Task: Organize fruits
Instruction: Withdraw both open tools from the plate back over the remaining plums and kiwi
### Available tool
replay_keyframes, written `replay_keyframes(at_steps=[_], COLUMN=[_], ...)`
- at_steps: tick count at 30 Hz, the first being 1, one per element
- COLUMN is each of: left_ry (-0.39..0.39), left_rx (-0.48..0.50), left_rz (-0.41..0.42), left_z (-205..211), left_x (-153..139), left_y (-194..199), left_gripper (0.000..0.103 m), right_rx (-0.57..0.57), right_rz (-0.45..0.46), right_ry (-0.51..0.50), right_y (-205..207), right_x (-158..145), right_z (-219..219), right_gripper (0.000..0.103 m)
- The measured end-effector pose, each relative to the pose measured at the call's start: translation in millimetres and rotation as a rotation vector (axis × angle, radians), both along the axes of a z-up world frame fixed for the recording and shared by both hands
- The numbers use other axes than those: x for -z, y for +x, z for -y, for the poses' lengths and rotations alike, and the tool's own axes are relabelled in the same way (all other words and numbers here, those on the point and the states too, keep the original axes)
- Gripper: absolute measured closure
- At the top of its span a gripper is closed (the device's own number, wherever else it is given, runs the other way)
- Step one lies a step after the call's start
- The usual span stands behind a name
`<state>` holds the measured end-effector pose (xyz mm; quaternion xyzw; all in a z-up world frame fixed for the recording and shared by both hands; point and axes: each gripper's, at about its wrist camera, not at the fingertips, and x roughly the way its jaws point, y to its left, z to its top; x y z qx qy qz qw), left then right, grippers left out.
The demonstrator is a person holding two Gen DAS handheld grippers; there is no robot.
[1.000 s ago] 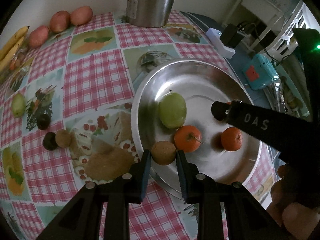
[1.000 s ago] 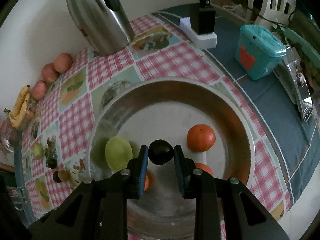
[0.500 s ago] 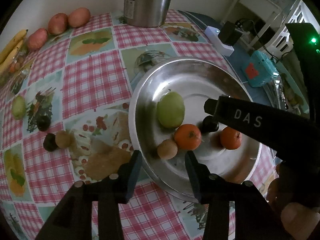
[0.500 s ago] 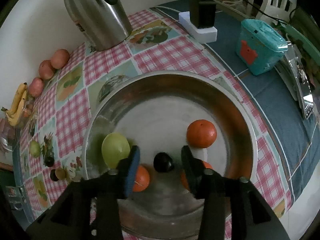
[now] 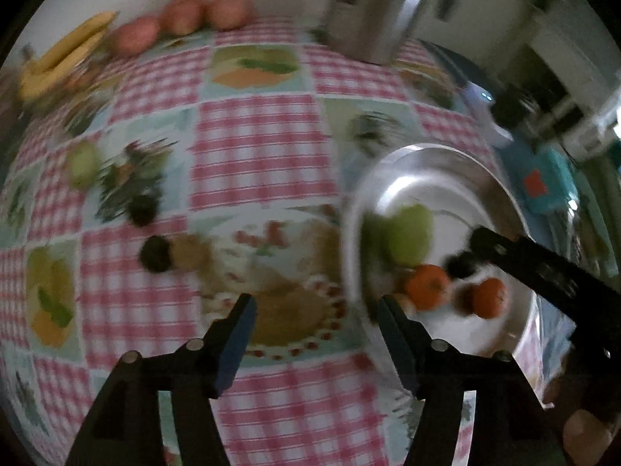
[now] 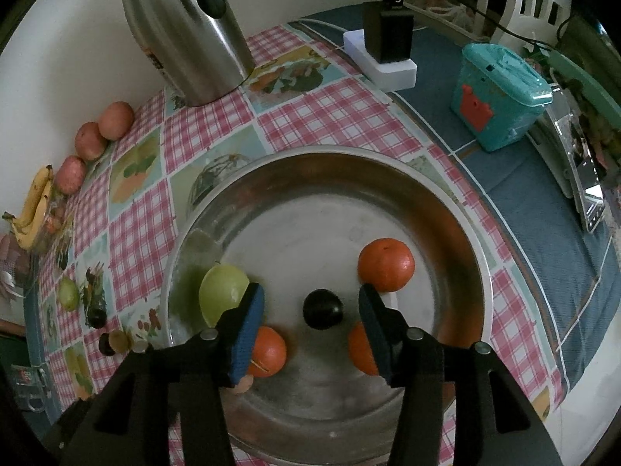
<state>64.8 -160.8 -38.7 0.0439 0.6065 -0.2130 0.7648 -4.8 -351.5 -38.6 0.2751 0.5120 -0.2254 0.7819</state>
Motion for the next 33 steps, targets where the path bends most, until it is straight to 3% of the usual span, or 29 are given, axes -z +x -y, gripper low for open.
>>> replay_keyframes(at_steps=[7, 21, 25, 28, 30, 33], left_ry=[-0.042, -0.093, -0.092, -0.091, -0.089, -0.087], left_rx=[-0.171, -0.328, -0.324, -0.314, -0.311, -0.309], left_rz=[0.001, 0.050, 0.049, 0.052, 0.054, 0.063], left_z=[-46.2, -103.1, -102.1, -101.3, -100.4, -100.0], left_x=[-9.5, -29.4, -29.4, -29.6, -29.4, -29.8], left_y=[20.8, 36.5, 36.0, 33.8, 33.7, 33.1], left_gripper=[0.031, 0.027, 0.026, 0.019, 0.009, 0.003], right_rx=[-0.052, -0.164, -0.175, -0.182, -0.180, -0.176], right_rz=[0.001, 0.039, 0.034, 0.027, 0.026, 0.027], right_ry=[-0.013, -0.066, -0.071, -0.074, -0.076, -0.077], right_y=[6.0, 16.9, 18.7, 19.8, 19.9, 20.0], right_x=[-5.0, -26.5, -26.4, -24.5, -24.0, -22.2], right_z=[-11.9, -48.5, -51.1, -52.4, -52.5, -52.5], right_gripper=[0.051, 0.051, 0.035, 0.035, 0.034, 0.018])
